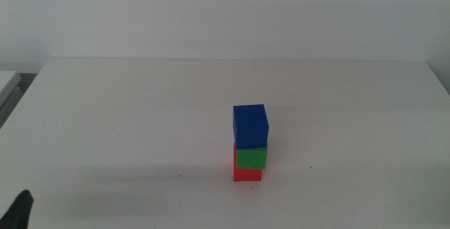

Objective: Stack red cubes first, then green, then blue cubes in a specific spot.

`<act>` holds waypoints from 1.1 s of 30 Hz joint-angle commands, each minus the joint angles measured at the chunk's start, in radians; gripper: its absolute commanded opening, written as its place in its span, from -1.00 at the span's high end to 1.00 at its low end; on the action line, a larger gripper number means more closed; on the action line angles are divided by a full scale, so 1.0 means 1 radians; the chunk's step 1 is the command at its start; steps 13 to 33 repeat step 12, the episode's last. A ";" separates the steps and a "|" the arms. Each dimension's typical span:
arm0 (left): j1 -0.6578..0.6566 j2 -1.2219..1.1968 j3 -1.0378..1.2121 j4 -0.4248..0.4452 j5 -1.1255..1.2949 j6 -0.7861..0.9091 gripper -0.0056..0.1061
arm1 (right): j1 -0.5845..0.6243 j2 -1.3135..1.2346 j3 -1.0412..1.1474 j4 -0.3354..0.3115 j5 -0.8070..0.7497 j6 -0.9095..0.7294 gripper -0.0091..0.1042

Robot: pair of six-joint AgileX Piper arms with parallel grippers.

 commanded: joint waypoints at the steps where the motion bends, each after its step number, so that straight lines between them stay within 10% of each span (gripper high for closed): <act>1: 0.001 -0.004 0.003 -0.001 -0.033 -0.001 -0.73 | -0.008 -0.005 0.004 0.003 -0.025 -0.005 -0.72; 33: 0.001 -0.004 0.003 -0.001 -0.027 -0.001 -0.73 | -0.008 -0.005 0.004 0.019 -0.049 -0.005 -0.72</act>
